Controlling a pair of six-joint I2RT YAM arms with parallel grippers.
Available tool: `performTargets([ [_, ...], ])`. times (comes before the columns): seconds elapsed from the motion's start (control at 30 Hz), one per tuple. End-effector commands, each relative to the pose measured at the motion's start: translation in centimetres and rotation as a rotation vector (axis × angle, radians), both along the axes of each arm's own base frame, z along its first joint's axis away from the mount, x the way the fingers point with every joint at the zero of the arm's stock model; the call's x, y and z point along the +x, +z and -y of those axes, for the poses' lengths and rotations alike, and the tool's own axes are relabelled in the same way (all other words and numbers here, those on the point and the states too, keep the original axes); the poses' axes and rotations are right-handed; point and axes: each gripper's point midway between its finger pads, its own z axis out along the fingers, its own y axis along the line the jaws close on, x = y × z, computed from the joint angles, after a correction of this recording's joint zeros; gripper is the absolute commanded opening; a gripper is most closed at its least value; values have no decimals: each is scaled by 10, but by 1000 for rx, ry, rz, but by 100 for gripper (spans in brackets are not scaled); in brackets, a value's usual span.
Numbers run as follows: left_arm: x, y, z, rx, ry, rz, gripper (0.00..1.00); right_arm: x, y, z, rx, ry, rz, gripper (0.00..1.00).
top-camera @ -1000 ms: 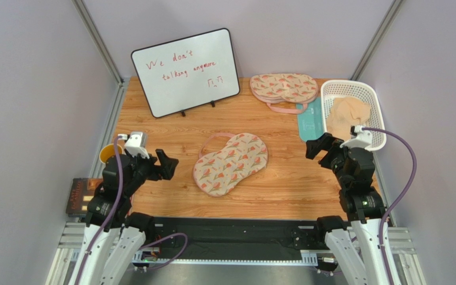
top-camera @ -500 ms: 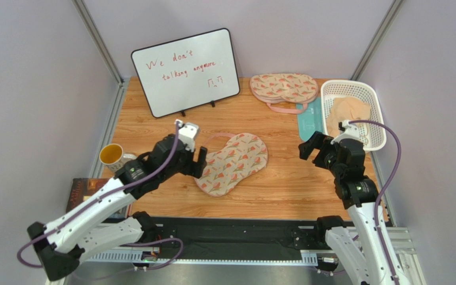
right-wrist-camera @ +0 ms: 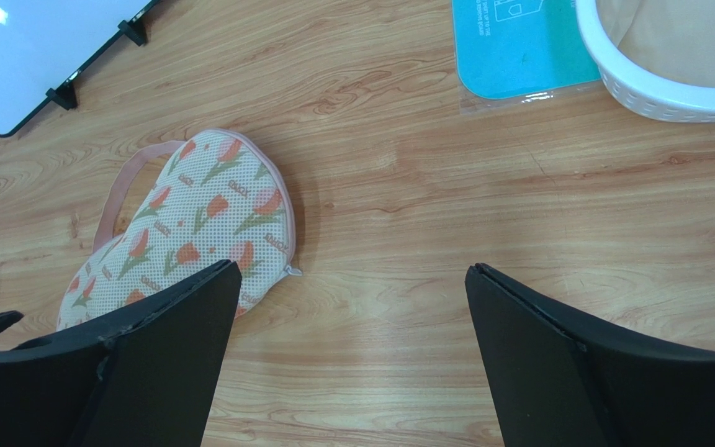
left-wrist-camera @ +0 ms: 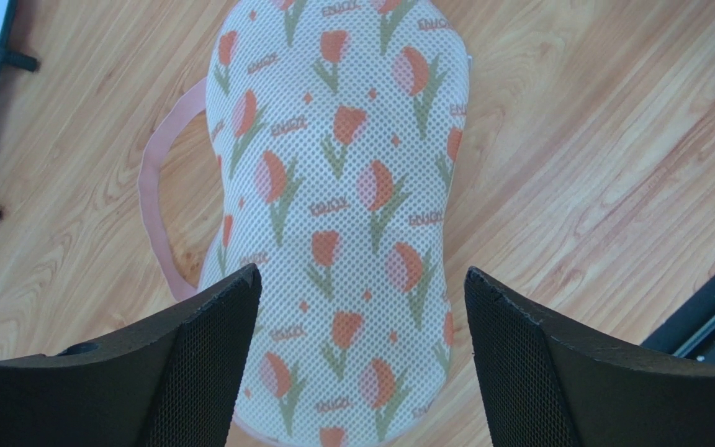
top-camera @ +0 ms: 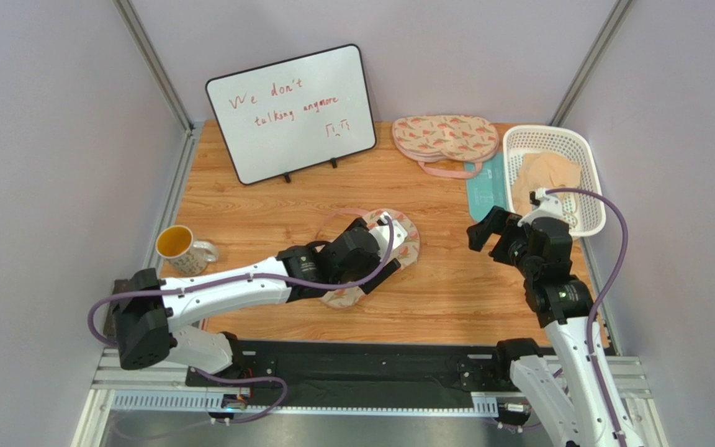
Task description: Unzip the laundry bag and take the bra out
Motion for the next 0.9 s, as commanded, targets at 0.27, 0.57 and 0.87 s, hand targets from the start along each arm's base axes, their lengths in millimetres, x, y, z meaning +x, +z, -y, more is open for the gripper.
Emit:
performTargets([
  [0.27,26,-48,66,88,-60,103,86,-1,4,-7,15,38,11,100],
  [0.57,35,-78,85,120,-83,118,86,1,0,-8,18,42,-8,100],
  [0.87,42,-102,77,156,-34,147,81,2,-2,-9,18,43,-17,100],
])
